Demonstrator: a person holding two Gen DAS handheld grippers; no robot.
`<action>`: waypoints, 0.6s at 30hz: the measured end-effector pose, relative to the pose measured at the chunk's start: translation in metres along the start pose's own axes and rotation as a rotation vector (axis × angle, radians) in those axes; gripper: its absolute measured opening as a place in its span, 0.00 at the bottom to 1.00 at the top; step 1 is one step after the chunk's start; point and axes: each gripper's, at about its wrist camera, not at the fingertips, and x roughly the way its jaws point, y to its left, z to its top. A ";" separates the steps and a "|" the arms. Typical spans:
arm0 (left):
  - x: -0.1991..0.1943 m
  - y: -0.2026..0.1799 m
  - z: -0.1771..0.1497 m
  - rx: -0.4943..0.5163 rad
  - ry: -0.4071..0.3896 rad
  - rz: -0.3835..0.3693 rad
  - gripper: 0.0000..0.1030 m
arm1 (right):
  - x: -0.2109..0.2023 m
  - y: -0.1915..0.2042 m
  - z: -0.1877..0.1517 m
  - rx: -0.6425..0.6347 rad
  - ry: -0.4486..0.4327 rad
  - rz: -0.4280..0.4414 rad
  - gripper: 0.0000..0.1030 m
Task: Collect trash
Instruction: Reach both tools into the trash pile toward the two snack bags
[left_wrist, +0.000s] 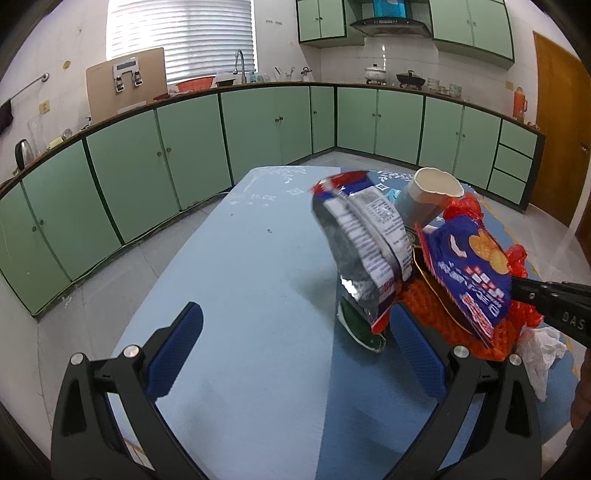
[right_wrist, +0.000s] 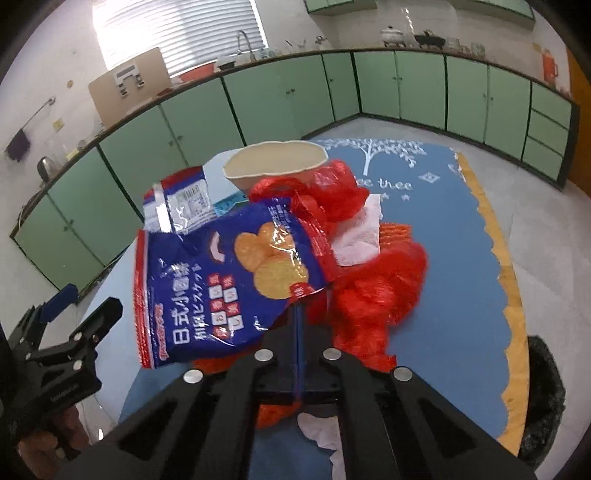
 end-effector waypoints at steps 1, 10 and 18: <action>0.000 0.001 0.001 -0.003 -0.001 0.000 0.95 | -0.006 0.001 0.001 -0.009 -0.020 0.004 0.00; -0.006 -0.003 0.003 0.004 -0.016 0.003 0.95 | -0.028 0.008 0.007 -0.005 -0.018 0.063 0.17; -0.007 0.001 0.001 0.002 -0.019 0.014 0.95 | -0.016 0.010 0.018 0.018 -0.039 0.046 0.71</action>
